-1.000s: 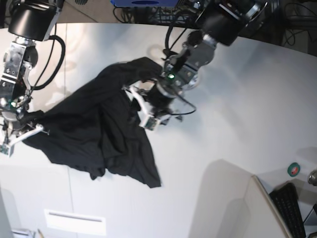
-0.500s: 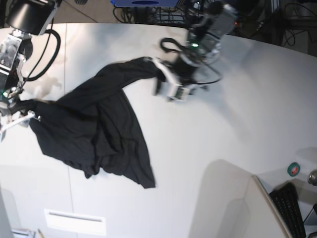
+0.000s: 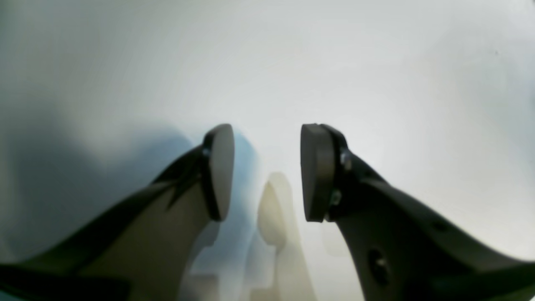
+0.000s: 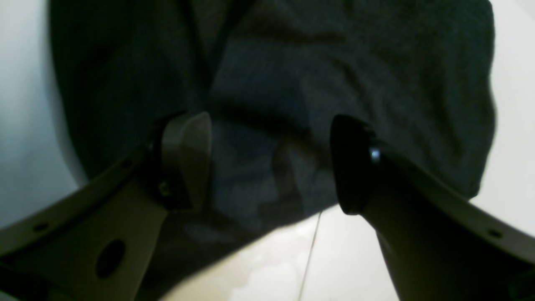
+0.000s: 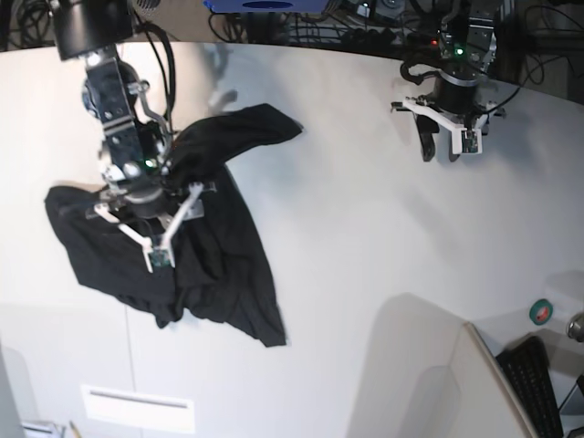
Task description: Layout the t-shirt on the table in an organized manner, then fold the t-shirt properly
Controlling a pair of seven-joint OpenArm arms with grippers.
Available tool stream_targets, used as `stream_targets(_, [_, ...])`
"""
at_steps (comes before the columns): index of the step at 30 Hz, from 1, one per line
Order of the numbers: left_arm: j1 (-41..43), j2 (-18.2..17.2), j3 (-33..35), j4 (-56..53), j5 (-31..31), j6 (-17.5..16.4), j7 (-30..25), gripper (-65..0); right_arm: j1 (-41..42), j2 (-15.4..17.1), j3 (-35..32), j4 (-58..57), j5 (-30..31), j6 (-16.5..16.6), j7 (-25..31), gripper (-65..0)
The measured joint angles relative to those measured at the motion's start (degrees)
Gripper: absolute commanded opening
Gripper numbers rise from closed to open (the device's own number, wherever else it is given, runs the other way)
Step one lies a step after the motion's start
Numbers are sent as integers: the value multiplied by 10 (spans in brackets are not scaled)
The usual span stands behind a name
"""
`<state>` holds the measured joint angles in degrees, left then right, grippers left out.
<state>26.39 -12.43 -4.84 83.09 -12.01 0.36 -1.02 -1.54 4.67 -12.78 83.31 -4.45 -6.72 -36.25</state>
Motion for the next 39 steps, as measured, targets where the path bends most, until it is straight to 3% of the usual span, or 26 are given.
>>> stream_targets(6, [14, 2, -1, -1, 0, -2, 3, -402, 13, -14, 0, -31, -3, -19, 42, -227])
stream_targets(10, [11, 4, 1, -1, 0, -2, 1, -402, 36, -42, 2, -104, 0, -17, 54, -231])
stream_targets(12, [10, 11, 0, -1, 0, -2, 2, -402, 42, -46, 15, -127, 1, -15, 76, -326])
stream_targets(15, [9, 12, 3, -1, 0, -4, 2, -402, 40, -38, 21, -117, -3, -20, 77, -650])
stream_targets(23, [6, 18, 4, -1, 7, -3, 2, -402, -14, -34, 20, 51, -2, -19, 69, -650])
stream_targets(28, [-8, 28, 10, -2, 7, 8, -1, -402, 46, 28, 23, 60, -3, -19, 3, -650])
stream_targets(31, [-5, 31, 32, -2, 7, -6, 2, -402, 68, 51, 23, 60, -3, -19, -5, -650])
stream_targets(36, [-23, 29, 84, -6, 7, 2, 2, -402, 106, 95, 21, 60, 1, -17, -10, -650])
stream_targets(39, [-34, 30, 116, -8, 7, 0, 2, -402, 124, 102, 72, 59, 2, -16, -9, -650])
